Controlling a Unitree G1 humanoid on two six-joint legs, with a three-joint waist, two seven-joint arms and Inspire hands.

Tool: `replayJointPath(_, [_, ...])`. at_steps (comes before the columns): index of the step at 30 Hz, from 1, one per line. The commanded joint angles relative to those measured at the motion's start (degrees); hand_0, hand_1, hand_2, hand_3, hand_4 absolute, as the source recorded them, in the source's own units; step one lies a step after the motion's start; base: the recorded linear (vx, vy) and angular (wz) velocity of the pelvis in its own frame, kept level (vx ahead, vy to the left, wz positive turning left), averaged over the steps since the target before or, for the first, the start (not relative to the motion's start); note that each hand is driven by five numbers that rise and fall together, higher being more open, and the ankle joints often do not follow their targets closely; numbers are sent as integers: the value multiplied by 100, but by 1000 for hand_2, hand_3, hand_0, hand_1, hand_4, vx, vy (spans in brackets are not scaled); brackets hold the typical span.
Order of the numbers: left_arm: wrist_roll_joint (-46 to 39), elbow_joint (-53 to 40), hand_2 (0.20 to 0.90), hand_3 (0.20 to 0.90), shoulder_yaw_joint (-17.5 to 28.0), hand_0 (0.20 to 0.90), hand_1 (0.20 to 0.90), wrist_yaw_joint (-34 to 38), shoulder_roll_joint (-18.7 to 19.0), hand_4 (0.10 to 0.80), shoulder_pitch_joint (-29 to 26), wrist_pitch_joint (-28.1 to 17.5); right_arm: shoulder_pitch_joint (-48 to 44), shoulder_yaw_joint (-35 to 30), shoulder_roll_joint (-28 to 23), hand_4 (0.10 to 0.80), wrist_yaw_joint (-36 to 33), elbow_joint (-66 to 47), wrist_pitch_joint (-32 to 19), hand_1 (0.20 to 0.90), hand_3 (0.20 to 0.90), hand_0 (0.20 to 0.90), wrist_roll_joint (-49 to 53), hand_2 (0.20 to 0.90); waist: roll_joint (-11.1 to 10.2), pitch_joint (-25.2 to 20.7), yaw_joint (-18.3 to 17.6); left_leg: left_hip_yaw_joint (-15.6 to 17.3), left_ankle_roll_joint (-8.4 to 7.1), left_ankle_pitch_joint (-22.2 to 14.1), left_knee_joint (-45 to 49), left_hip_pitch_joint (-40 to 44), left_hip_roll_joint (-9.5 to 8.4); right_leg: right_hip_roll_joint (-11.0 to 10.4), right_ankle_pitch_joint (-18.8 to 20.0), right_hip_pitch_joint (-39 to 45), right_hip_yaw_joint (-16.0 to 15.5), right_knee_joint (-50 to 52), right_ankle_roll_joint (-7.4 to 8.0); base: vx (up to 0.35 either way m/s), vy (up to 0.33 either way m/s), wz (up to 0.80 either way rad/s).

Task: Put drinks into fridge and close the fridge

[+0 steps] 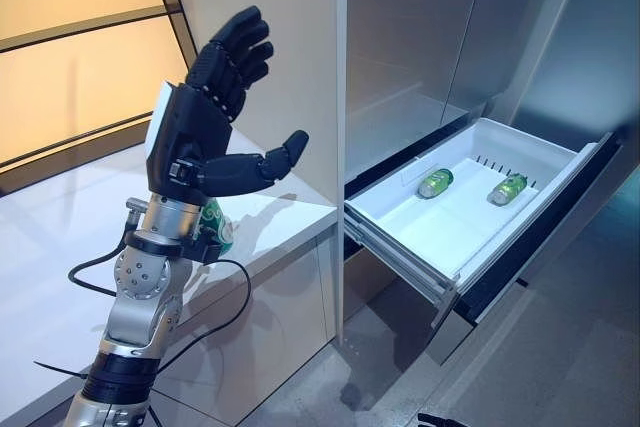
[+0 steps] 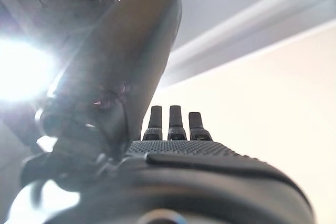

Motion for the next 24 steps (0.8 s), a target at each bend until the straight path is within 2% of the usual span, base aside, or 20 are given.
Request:
replayJointPath(1, [-46, -129, 900, 900, 686, 900, 900, 416, 236, 800, -511, -287, 29, 244, 117, 800, 26, 316, 18, 900, 900, 900, -104, 900, 26, -107, 62, -140, 37, -434, 16, 12, -159, 68, -375, -325, 15, 467, 284, 10, 15, 5])
replayJointPath(6, [-165, 134, 900, 900, 901, 900, 900, 509, 160, 800, -222, -241, 20, 203, 81, 800, 44, 265, 84, 900, 900, 900, -168, 900, 15, -88, 125, -161, 26, -425, 28, 18, -154, 63, -403, -299, -18, 488, 267, 12, 17, 5])
replayJointPath(9, [-552, 258, 900, 900, 972, 900, 900, 439, 97, 800, -116, -109, 26, 201, 64, 800, 52, 228, 105, 900, 900, 900, -199, 900, 7, -74, 154, -179, 21, -416, 38, 19, -159, 59, -418, -285, -36, 502, 264, 6, 13, 6])
replayJointPath(17, [-396, 689, 900, 900, 1109, 900, 900, 741, -57, 800, 50, -199, -23, 183, 26, 800, 112, 119, 218, 900, 900, 900, -269, 900, -18, -43, 201, -198, -1, -402, 52, 34, -156, 44, -453, -250, -82, 540, 250, 1, 1, 0])
replayJointPath(24, [-385, 823, 900, 900, 1103, 900, 900, 561, -22, 800, 148, 199, -53, 147, -16, 800, 129, 67, 294, 900, 900, 900, -311, 900, -8, -23, 229, -190, -10, -396, 65, 47, -156, 39, -471, -225, -116, 558, 245, 1, 2, 3])
